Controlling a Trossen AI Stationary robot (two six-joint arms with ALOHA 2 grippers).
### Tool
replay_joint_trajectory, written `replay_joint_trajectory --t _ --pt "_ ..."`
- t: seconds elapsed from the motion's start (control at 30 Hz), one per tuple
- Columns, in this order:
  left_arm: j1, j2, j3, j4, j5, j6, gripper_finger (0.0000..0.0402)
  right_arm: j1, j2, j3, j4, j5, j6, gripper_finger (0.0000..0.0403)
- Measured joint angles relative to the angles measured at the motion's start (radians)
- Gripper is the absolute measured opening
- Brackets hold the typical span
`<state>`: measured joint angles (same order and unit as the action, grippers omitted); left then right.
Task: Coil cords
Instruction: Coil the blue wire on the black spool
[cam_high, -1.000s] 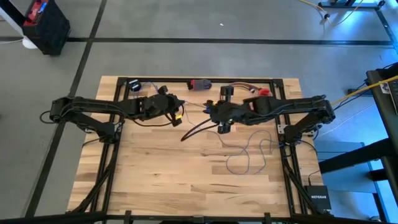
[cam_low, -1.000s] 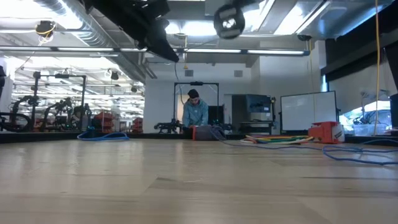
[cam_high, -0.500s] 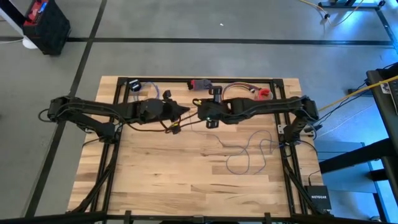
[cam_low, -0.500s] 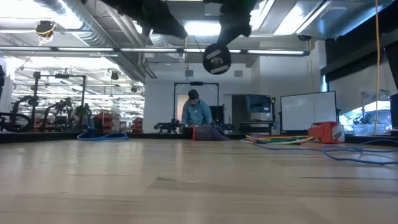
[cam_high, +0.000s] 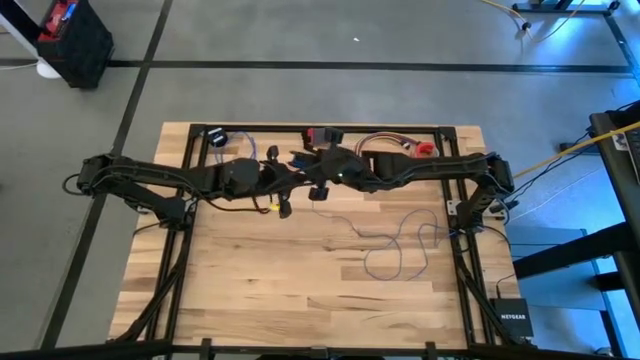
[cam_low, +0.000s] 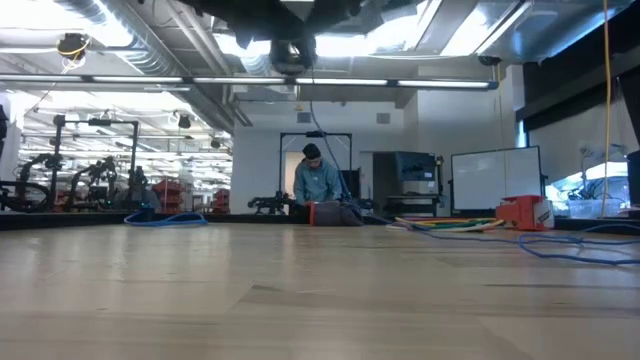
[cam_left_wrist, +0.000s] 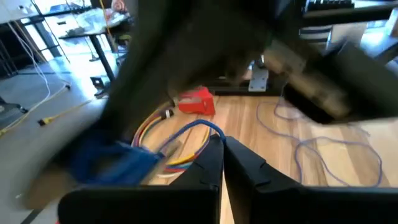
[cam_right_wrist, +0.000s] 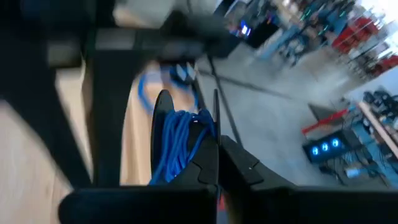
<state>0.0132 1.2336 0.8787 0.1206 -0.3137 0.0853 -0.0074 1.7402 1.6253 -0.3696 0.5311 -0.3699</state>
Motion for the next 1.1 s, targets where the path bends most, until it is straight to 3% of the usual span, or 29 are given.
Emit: replay_joint_trajectory --t 0.43,0.73,1.1 --pt "0.002 -0.004 0.004 0.023 -0.008 0.009 0.0003 0.006 -0.078 -0.003 0.232 -0.086 -0.037 0.0003" --pt "0.002 -0.004 0.004 0.026 0.003 0.026 0.0002 0.041 -0.175 -0.001 0.266 -0.094 -0.062 0.0003" --pt "0.002 0.001 -0.005 0.008 0.002 0.032 0.0002 0.041 -0.186 0.111 0.275 -0.106 -0.084 0.0003"
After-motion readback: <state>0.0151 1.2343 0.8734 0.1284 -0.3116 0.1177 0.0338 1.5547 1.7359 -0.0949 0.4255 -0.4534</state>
